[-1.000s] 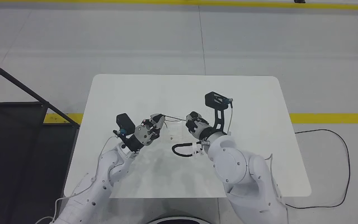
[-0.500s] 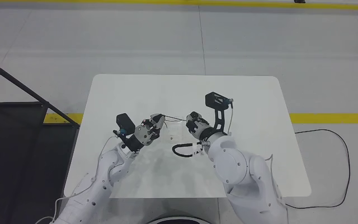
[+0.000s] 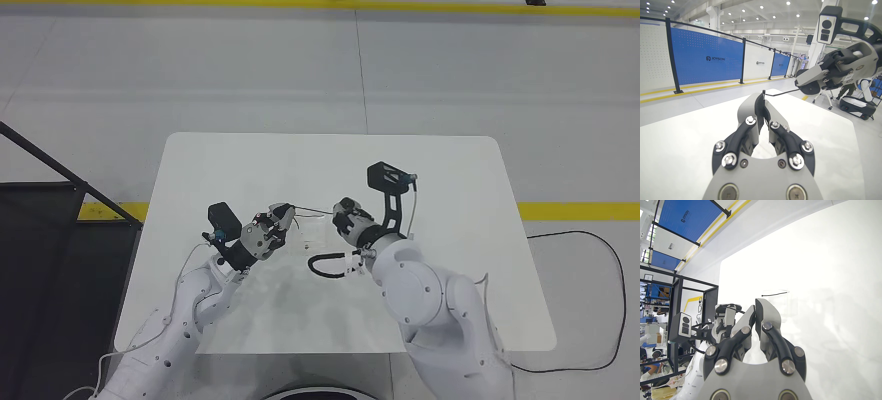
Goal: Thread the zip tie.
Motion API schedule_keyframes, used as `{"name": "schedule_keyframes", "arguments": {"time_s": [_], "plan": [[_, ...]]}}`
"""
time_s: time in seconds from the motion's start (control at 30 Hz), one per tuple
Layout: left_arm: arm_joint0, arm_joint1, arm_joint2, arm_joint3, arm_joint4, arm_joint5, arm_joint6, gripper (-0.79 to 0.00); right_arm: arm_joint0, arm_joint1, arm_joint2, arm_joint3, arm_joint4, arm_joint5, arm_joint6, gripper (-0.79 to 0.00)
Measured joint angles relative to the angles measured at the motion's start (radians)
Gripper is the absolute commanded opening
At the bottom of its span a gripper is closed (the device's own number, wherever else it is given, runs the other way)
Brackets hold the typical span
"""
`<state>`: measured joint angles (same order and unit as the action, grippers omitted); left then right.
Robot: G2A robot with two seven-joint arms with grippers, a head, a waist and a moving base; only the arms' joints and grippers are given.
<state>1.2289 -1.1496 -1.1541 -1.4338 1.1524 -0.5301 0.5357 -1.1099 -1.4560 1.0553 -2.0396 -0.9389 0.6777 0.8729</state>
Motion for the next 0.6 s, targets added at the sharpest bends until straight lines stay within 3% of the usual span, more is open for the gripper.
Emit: {"name": "schedule_keyframes", "arguments": {"time_s": [0.6], "plan": [[0.000, 0.000, 0.000, 0.000, 0.000, 0.000, 0.000, -0.785, -0.009, -0.002, 0.005, -0.002, 0.001, -0.009, -0.003, -0.785]]}}
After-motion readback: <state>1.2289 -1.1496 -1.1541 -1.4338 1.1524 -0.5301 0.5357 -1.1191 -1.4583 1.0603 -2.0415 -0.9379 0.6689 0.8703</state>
